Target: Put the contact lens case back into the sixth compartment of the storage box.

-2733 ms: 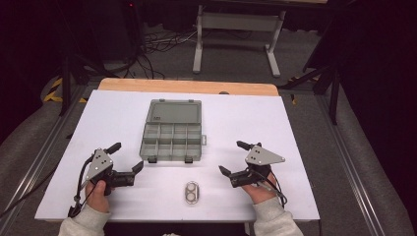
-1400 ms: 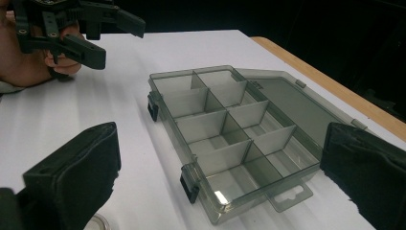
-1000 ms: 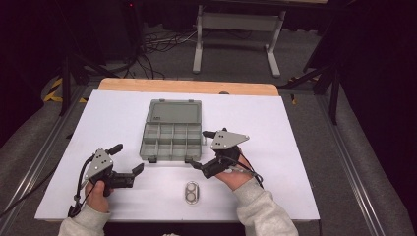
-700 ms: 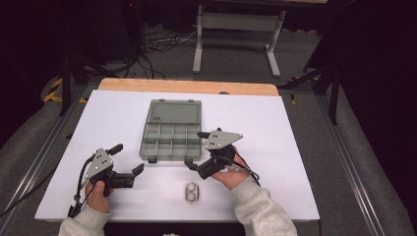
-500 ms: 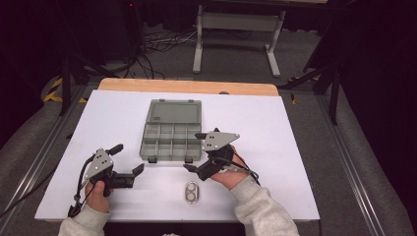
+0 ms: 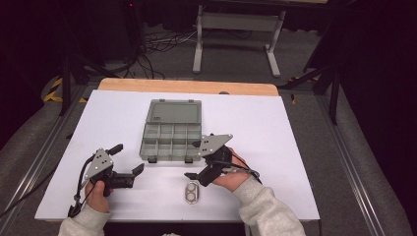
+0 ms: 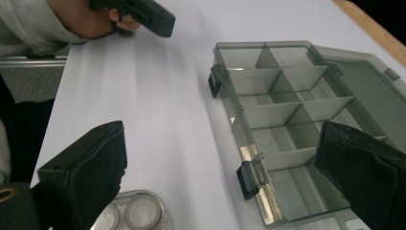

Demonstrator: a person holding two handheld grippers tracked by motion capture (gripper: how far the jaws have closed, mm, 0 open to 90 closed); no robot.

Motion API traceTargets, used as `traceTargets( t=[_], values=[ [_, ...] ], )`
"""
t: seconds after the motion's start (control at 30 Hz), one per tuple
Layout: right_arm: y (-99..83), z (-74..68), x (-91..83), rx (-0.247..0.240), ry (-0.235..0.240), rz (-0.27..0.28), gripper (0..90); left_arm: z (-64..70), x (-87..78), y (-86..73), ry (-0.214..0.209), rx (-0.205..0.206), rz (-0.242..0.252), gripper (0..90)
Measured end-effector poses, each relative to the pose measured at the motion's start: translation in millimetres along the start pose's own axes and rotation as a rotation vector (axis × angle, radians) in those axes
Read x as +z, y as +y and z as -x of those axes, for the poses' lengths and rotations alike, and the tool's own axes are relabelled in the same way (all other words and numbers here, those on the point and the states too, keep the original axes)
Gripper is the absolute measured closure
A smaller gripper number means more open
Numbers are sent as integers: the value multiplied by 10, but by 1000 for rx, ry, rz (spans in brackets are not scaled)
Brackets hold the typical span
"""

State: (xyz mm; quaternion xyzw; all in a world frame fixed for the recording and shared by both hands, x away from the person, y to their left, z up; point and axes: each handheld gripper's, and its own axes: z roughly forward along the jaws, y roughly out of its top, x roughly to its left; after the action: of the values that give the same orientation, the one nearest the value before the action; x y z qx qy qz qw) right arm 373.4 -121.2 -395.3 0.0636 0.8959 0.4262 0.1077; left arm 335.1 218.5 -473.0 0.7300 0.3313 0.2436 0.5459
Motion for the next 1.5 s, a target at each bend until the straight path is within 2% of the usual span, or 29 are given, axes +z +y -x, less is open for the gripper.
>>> traceTargets(
  t=[0.67,1.5],
  values=[
    [-38,-156,131,-32,107,-160,53,1,1,0,0,1,0,2],
    [-184,-344,337,-51,207,-307,68,5,2,2,4,5,-3,3]
  ],
)
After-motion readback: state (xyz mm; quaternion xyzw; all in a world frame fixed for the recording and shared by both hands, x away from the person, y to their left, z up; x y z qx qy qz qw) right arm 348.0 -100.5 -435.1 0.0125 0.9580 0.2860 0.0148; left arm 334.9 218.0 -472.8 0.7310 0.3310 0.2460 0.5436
